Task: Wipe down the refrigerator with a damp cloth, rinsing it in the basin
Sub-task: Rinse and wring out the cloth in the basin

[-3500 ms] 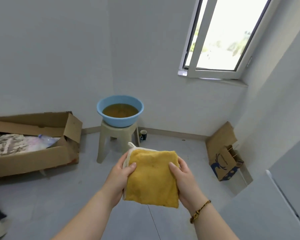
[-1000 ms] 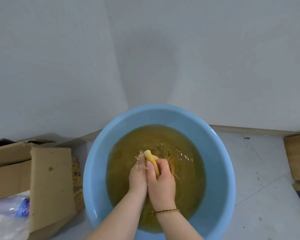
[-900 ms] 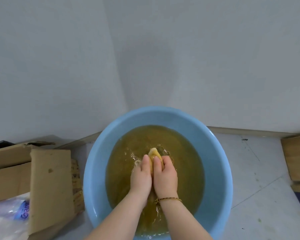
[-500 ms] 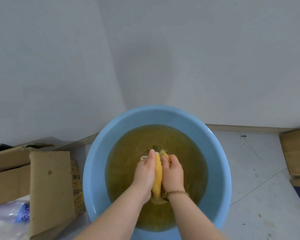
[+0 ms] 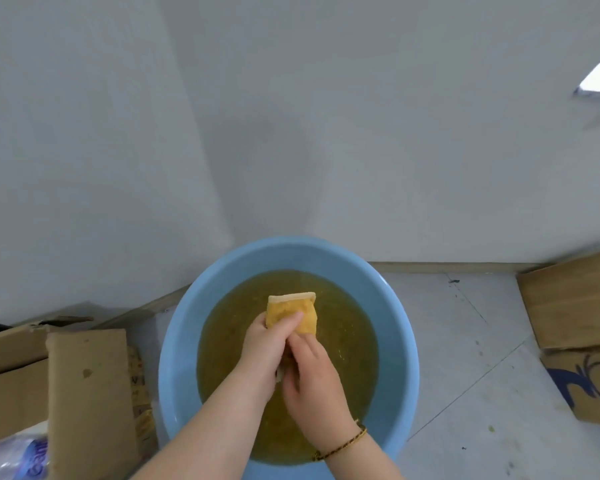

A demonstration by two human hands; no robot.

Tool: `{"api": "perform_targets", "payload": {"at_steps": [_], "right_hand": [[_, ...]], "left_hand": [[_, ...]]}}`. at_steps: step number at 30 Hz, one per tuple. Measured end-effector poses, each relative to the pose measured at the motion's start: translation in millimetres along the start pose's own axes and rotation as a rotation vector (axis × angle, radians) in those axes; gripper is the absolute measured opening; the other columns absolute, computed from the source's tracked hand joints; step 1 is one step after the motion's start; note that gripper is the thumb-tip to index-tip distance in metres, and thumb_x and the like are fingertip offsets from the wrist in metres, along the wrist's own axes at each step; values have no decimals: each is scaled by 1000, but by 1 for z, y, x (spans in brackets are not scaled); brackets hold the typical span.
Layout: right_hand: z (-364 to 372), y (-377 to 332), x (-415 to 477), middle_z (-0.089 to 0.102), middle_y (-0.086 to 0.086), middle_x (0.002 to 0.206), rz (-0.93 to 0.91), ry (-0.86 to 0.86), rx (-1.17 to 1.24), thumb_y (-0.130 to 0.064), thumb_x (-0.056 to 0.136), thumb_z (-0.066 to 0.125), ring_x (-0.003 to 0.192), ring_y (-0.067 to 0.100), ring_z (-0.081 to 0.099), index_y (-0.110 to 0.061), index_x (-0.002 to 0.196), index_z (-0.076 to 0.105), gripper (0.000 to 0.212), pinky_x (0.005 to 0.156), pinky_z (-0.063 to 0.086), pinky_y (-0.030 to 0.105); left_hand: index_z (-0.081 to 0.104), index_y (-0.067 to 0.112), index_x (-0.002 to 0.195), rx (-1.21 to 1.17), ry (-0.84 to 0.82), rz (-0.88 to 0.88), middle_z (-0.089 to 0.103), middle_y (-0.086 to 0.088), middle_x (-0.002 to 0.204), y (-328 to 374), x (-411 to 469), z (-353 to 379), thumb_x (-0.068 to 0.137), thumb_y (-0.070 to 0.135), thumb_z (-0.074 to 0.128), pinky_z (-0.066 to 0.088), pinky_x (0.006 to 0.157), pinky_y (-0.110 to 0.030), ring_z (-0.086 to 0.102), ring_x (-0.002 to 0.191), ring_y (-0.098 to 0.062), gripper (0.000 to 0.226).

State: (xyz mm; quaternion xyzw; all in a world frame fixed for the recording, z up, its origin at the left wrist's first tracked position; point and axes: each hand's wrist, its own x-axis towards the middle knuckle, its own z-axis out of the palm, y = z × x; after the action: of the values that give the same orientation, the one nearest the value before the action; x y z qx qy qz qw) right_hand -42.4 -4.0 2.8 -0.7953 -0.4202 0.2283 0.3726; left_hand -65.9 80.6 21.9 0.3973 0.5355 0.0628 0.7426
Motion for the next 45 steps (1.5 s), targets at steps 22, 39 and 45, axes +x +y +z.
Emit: {"api": "perform_targets", "payload": {"at_steps": [22, 39, 45], "right_hand": [[-35, 4, 4, 59, -6, 60, -87, 247, -731, -25, 38, 86, 63, 19, 62, -21, 61, 63, 33, 77, 54, 37], [-52, 13, 17, 56, -2, 98, 502, -632, 246, -20, 81, 67, 95, 13, 53, -20, 103, 56, 25, 85, 48, 20], [-53, 20, 27, 53, -2, 76, 210, -643, -448, -31, 86, 58, 77, 17, 51, -38, 103, 48, 22, 84, 50, 33]], "left_hand": [[13, 28, 144, 51, -69, -62, 41, -10, 137, 24, -21, 9, 69, 41, 72, 38, 102, -48, 47, 119, -31, 96], [59, 8, 62, -247, -326, -166, 43, -4, 39, 20, -5, 10, 89, 57, 31, 42, 45, -22, 43, 35, -14, 62], [64, 6, 58, -192, -436, -205, 64, -15, 66, 12, 2, -5, 94, 32, 38, 48, 76, -37, 63, 70, -24, 51]]}}
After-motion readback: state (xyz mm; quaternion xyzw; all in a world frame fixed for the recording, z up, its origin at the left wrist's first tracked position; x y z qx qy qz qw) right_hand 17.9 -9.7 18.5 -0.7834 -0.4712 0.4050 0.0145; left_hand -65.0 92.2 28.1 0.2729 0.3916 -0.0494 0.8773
